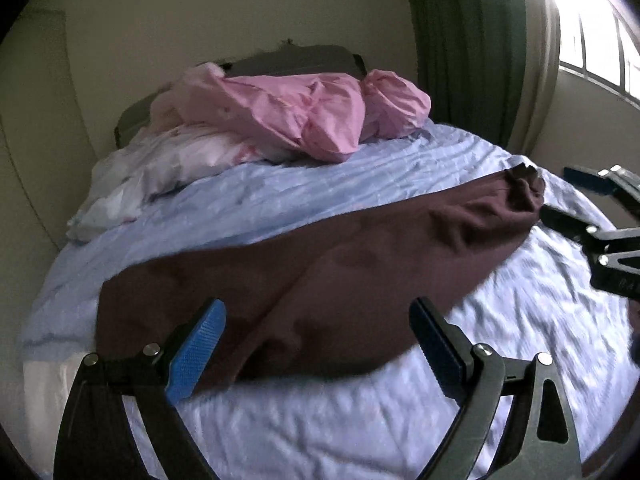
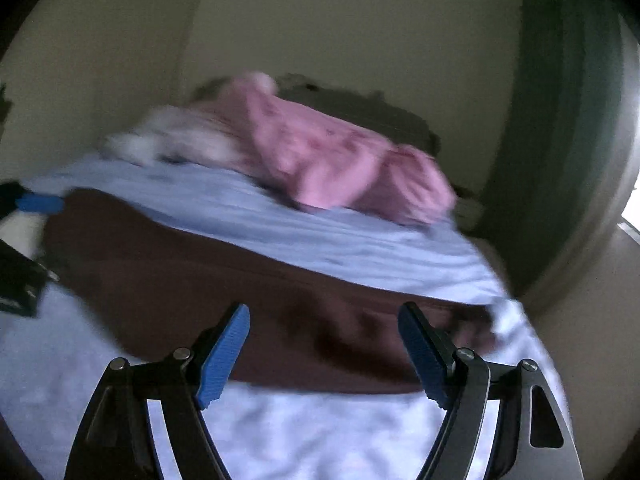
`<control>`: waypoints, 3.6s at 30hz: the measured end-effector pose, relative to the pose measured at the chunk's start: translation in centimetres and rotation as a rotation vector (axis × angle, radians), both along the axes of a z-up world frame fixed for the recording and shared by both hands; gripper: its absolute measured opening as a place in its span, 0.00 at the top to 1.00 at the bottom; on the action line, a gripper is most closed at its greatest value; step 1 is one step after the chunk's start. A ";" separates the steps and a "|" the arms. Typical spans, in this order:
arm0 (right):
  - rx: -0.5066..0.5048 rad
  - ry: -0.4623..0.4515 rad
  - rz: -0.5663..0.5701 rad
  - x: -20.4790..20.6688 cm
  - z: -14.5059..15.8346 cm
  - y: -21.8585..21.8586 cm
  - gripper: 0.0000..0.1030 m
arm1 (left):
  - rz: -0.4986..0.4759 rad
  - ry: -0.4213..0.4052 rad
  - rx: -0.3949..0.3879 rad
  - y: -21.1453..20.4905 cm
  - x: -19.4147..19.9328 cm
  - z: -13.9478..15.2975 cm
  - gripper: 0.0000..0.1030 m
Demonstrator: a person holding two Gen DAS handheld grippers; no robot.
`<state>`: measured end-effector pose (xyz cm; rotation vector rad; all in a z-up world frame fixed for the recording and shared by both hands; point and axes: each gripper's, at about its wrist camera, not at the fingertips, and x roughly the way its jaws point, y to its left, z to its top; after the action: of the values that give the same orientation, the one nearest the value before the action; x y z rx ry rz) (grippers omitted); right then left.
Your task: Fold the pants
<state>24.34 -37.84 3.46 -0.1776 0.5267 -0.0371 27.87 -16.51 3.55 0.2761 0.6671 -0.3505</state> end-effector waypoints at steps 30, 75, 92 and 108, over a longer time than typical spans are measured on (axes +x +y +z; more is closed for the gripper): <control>0.156 0.346 0.328 6.6 -14.6 15.8 0.61 | 0.267 0.165 0.049 11.2 2.4 -11.3 0.07; 0.135 0.419 0.315 12.2 -14.1 18.3 0.77 | 0.516 0.046 -0.060 24.7 8.5 -7.7 0.07; 0.094 0.639 0.188 16.5 -14.4 19.8 0.77 | 0.465 0.398 -0.097 24.6 21.5 -10.7 0.81; 0.068 0.921 0.362 15.4 -15.0 21.6 0.81 | 0.561 0.303 0.166 26.1 23.3 -10.6 0.77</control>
<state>39.70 -16.23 -11.54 -0.2172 1.4027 0.4355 51.20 9.62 -7.04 0.1841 1.0396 0.2070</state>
